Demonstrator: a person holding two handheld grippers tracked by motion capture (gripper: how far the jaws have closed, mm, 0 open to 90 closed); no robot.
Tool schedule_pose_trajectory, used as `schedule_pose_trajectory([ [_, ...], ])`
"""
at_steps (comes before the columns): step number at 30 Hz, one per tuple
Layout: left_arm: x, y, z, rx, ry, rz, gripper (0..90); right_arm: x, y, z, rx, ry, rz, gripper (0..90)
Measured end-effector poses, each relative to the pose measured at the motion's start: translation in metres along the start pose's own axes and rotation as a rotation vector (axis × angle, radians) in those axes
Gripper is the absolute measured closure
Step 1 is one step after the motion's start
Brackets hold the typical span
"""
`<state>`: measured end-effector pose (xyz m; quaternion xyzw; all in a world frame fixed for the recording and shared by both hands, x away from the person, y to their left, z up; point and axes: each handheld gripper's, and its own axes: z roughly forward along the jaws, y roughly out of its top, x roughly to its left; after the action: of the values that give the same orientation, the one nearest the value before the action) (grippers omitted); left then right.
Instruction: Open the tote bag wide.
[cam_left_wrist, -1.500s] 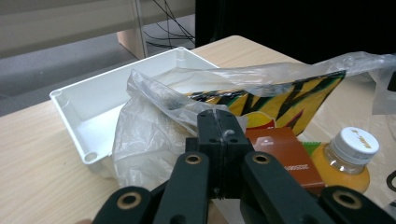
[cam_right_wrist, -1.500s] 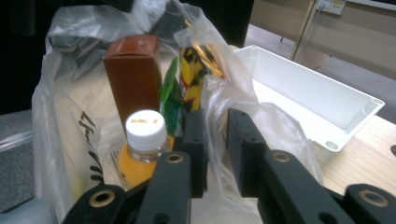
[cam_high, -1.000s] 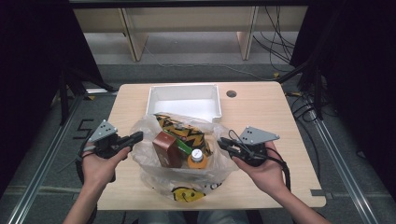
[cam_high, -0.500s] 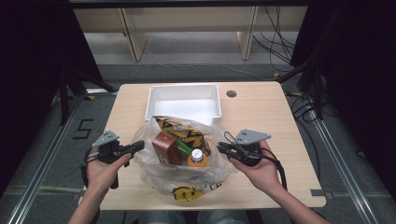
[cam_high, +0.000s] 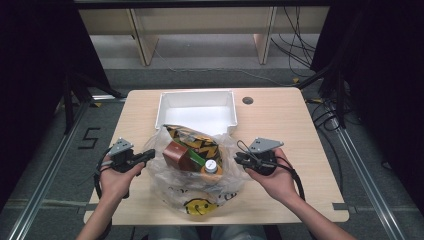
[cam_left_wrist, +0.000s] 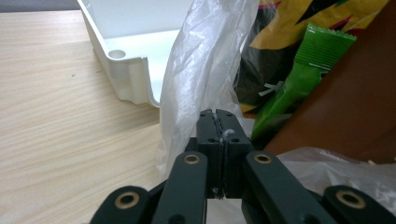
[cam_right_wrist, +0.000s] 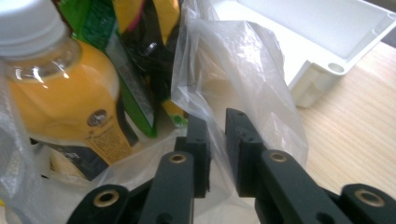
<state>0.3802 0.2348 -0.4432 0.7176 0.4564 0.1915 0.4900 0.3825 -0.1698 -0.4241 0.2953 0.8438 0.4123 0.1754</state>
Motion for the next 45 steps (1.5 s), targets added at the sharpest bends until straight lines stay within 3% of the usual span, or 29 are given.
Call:
schedule_pose_trajectory([
  [4,-0.004,0.002,-0.005,-0.028,0.0,0.023,73.6,0.003,0.001,-0.006,0.003,0.017,0.007,67.8],
  [5,-0.007,0.006,-0.012,-0.063,0.0,0.074,71.6,0.005,0.002,-0.01,-0.01,0.013,0.008,65.7],
  [6,-0.009,0.008,-0.017,-0.071,0.007,0.092,68.5,0.007,0.002,-0.013,-0.031,0.008,0.007,64.6],
  [8,-0.015,0.012,-0.028,-0.091,0.013,0.088,63.4,0.011,0.005,-0.023,-0.057,0.017,-0.007,62.7],
  [10,-0.019,0.013,-0.034,-0.099,0.017,0.081,61.0,0.014,0.008,-0.031,-0.105,-0.008,-0.023,59.7],
  [11,-0.027,0.017,-0.045,-0.121,0.021,0.093,60.1,0.015,0.01,-0.036,-0.113,-0.003,-0.04,59.2],
  [13,-0.032,0.018,-0.051,-0.129,0.02,0.099,59.7,0.018,0.011,-0.04,-0.127,-0.006,-0.035,57.9],
  [16,-0.051,0.017,-0.067,-0.135,-0.021,0.147,60.3,0.03,0.013,-0.055,-0.165,0.011,-0.05,56.2],
  [17,-0.056,0.015,-0.07,-0.133,-0.039,0.155,61.5,0.034,0.013,-0.058,-0.174,0.018,-0.055,56.2],
  [18,-0.06,0.014,-0.071,-0.13,-0.057,0.167,62.5,0.036,0.013,-0.06,-0.172,0.024,-0.095,56.2],
  [21,-0.066,0.012,-0.071,-0.116,-0.099,0.207,63.9,0.044,0.012,-0.06,-0.179,0.054,-0.089,56.5],
  [22,-0.074,0.007,-0.069,-0.099,-0.13,0.182,64.7,0.047,0.011,-0.058,-0.169,0.087,-0.102,56.7],
  [23,-0.074,0.007,-0.069,-0.099,-0.13,0.182,65.2,0.047,0.011,-0.058,-0.169,0.087,-0.102,56.7],
  [24,-0.079,0.003,-0.066,-0.066,-0.152,0.187,65.5,0.051,0.007,-0.054,-0.134,0.134,-0.09,57.3],
  [25,-0.079,0.003,-0.066,-0.066,-0.152,0.187,66.2,0.051,0.007,-0.054,-0.134,0.134,-0.09,57.3],
  [26,-0.081,-0.002,-0.061,-0.03,-0.16,0.185,67.2,0.056,0.003,-0.047,-0.109,0.167,-0.085,60.5],
  [27,-0.081,-0.002,-0.061,-0.03,-0.16,0.185,68.8,0.056,0.003,-0.047,-0.109,0.167,-0.085,60.5],
  [29,-0.076,-0.009,-0.05,0.029,-0.155,0.179,71.3,0.06,-0.004,-0.038,-0.06,0.197,-0.107,70.8],
  [31,-0.074,-0.011,-0.046,0.051,-0.148,0.163,73.5,0.062,-0.007,-0.035,-0.035,0.206,-0.08,72.7],
  [32,-0.069,-0.017,-0.039,0.089,-0.137,0.149,74.1,0.062,-0.011,-0.028,0.024,0.224,-0.078,75.0],
  [33,-0.069,-0.017,-0.039,0.089,-0.137,0.149,74.5,0.062,-0.011,-0.028,0.024,0.224,-0.078,75.0],
  [34,-0.064,-0.024,-0.031,0.124,-0.116,0.129,75.1,0.061,-0.016,-0.02,0.079,0.225,-0.092,75.2],
  [37,-0.059,-0.031,-0.023,0.147,-0.109,0.104,76.5,0.059,-0.021,-0.011,0.119,0.229,-0.082,75.1],
  [38,-0.053,-0.036,-0.016,0.181,-0.104,0.098,76.8,0.056,-0.026,-0.003,0.149,0.226,-0.071,75.5],
  [39,-0.053,-0.036,-0.016,0.181,-0.104,0.098,76.9,0.056,-0.026,-0.003,0.149,0.226,-0.071,75.5],
  [40,-0.049,-0.041,-0.01,0.201,-0.092,0.088,76.8,0.055,-0.029,0.004,0.159,0.221,-0.038,75.6],
  [42,-0.048,-0.043,-0.007,0.209,-0.094,0.075,76.8,0.052,-0.03,0.007,0.172,0.212,-0.045,75.6],
  [43,-0.044,-0.045,-0.002,0.232,-0.099,0.098,76.8,0.049,-0.033,0.014,0.178,0.207,-0.037,75.6],
  [45,-0.045,-0.046,0.001,0.222,-0.082,0.083,76.8,0.047,-0.033,0.014,0.206,0.201,-0.039,75.5],
])
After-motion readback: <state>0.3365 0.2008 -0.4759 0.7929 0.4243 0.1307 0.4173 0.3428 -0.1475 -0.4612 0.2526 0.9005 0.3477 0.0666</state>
